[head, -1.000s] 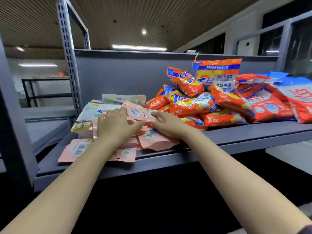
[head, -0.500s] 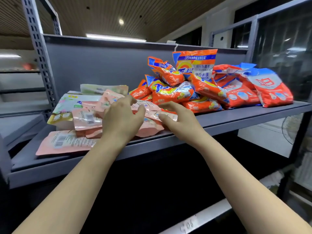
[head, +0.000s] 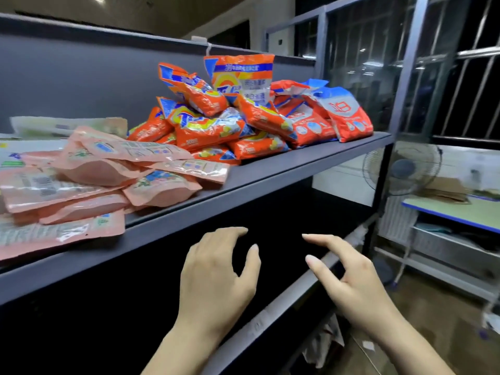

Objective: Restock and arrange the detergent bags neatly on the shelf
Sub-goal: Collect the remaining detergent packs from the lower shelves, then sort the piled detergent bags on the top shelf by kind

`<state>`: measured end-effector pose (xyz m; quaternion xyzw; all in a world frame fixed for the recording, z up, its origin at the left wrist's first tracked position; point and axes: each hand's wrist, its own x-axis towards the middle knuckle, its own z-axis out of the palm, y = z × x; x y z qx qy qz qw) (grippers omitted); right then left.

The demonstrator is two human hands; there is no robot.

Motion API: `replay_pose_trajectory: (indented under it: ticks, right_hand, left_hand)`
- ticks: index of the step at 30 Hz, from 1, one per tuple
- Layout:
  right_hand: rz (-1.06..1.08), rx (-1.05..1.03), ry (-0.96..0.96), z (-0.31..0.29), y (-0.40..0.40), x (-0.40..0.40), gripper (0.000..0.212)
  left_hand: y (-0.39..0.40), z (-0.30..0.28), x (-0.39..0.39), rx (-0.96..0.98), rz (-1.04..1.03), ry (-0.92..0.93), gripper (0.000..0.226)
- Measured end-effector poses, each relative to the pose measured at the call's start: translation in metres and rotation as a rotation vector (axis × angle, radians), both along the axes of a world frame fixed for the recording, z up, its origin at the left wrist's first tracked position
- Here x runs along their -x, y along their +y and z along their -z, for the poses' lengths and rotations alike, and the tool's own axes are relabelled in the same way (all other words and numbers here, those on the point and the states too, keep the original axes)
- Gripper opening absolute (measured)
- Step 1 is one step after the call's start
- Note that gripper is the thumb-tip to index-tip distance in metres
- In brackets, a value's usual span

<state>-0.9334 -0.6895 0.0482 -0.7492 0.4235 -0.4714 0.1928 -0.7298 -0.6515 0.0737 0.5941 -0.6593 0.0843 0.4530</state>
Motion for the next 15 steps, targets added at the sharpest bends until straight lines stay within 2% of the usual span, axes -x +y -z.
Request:
replay_pose_trajectory:
  ticks: [4,8,15]
  right_hand:
    - [0.121,-0.072,0.020,0.028,0.017,0.027,0.032]
    - [0.213,-0.139,0.041,0.048,0.024,0.054,0.031]
    - [0.267,-0.210,0.054,0.060,0.001,0.111,0.030]
  left_hand:
    - [-0.010,0.030,0.016,-0.179,0.051,0.064,0.029]
    - [-0.019,0.049,0.038,-0.278,0.099,0.078,0.026]
    - [-0.042,0.068,0.097,-0.344,0.148,0.130,0.026]
